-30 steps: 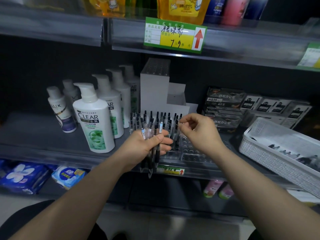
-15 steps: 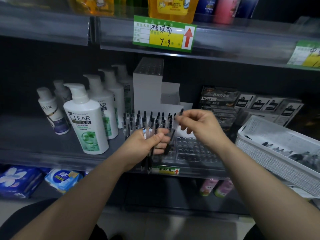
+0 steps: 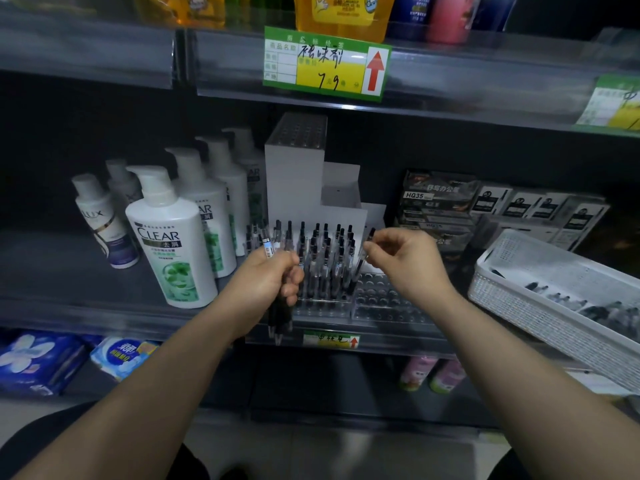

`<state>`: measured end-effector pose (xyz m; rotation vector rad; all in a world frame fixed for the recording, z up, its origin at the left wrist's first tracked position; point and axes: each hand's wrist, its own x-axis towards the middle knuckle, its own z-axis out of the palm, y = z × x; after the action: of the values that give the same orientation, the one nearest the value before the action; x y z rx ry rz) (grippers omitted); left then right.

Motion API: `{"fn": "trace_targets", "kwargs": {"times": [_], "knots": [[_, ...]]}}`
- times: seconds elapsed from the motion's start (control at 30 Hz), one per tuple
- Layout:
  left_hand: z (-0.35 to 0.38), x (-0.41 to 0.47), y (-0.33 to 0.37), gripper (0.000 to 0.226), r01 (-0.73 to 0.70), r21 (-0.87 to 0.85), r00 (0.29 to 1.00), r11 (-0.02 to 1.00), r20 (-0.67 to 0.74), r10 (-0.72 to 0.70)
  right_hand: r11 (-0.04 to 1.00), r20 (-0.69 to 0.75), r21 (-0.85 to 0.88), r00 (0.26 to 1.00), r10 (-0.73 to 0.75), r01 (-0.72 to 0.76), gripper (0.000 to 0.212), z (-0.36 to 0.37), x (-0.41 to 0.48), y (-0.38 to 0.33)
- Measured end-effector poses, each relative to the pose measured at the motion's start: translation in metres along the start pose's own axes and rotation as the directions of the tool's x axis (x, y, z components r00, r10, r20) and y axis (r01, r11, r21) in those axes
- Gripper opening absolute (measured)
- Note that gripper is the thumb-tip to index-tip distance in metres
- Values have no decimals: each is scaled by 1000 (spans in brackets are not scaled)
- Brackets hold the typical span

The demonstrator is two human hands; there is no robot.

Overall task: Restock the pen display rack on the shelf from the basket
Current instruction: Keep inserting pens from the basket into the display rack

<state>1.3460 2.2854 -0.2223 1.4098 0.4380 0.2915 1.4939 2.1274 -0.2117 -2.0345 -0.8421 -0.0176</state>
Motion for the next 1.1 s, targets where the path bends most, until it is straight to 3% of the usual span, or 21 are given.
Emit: {"fn": "trace_targets", "kwargs": {"times": [0.27, 0.73, 1.1], "knots": [[-4, -3, -2, 20, -83, 11, 996, 997, -18, 83, 987, 121, -157, 992, -19, 38, 17, 16, -4, 6], [1, -5, -4, 22, -21, 81, 999, 997, 30, 18, 982, 111, -190, 993, 34, -12, 15, 21, -5, 6], [4, -9, -5, 20, 1, -8, 983, 1000, 184, 1, 975, 135, -217, 988, 72, -41, 8, 15, -7, 5]]}}
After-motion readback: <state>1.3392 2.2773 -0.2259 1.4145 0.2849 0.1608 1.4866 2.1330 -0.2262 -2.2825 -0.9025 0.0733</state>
